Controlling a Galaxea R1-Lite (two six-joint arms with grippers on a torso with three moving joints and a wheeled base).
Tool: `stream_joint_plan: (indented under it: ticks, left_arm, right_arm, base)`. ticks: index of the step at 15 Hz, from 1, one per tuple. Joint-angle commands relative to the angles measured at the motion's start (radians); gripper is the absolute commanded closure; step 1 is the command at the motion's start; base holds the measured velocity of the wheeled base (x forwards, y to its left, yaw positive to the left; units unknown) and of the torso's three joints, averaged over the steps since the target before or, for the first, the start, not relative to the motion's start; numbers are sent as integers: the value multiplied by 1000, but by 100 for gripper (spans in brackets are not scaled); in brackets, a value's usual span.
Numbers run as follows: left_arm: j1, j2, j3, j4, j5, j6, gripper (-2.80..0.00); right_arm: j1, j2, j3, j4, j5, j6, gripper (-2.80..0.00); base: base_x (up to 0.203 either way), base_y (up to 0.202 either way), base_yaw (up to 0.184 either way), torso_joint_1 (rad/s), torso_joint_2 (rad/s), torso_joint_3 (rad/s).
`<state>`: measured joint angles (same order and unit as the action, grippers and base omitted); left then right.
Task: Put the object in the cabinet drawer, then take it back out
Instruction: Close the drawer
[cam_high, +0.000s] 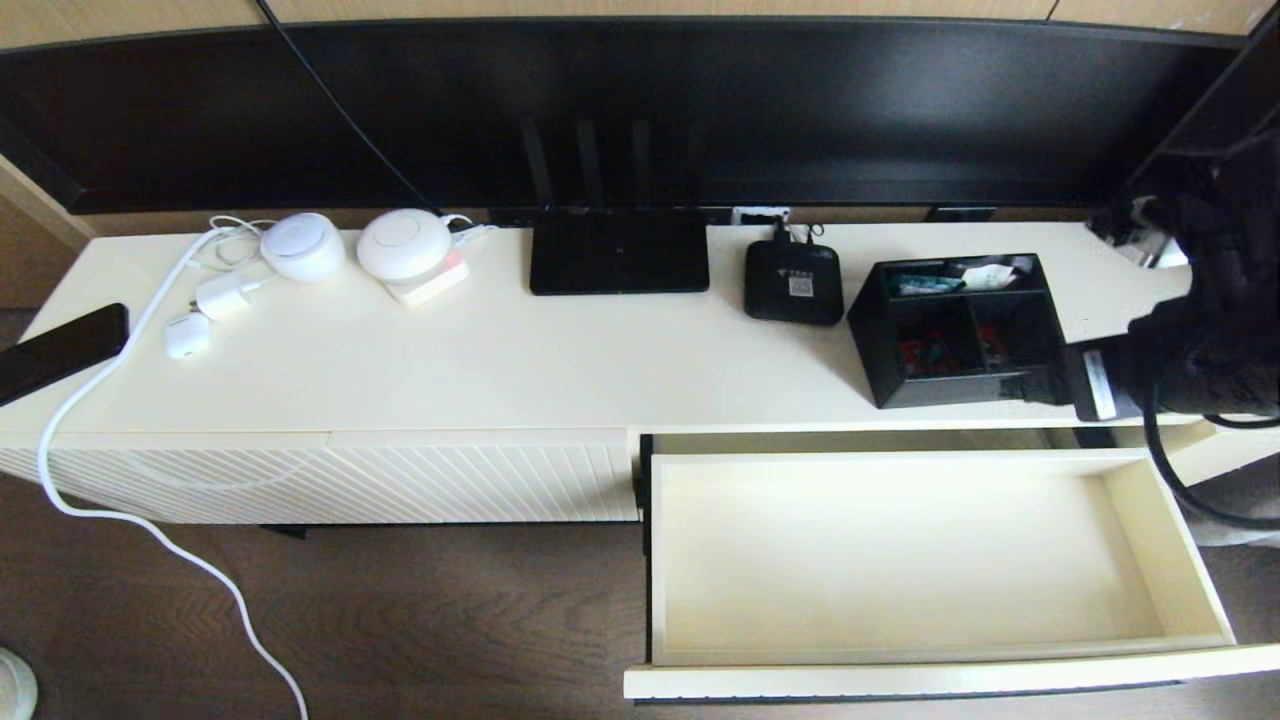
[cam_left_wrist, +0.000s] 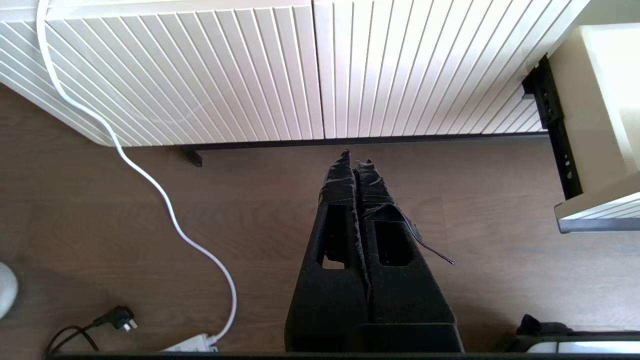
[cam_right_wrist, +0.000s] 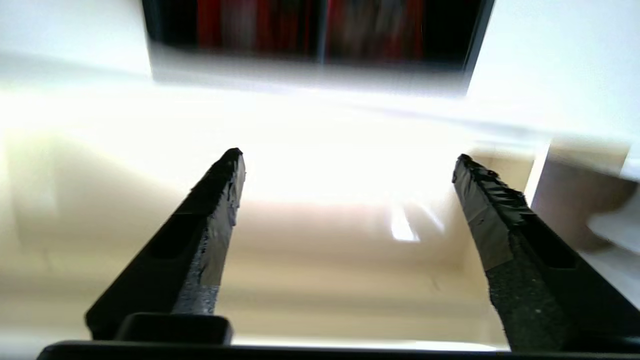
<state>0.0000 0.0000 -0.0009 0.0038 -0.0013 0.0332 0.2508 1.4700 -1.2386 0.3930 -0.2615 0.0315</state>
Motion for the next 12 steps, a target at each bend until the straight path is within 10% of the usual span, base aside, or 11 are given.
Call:
stream_joint_plan:
  ticks: [1, 2, 12]
  left_arm:
    - [0, 1, 1, 1, 0, 1, 0]
    - [0, 1, -1, 1, 0, 1, 0]
    - [0, 2, 0, 1, 0, 1, 0]
  right_arm:
    - [32, -140, 170, 2, -1, -20, -38]
    - [52, -184, 253, 1, -1, -40, 0]
    - [277, -584, 797, 4, 10, -533, 0]
  base:
    - [0, 0, 0, 0, 0, 0]
    - [0, 0, 0, 0, 0, 0]
    - [0, 0, 0, 0, 0, 0]
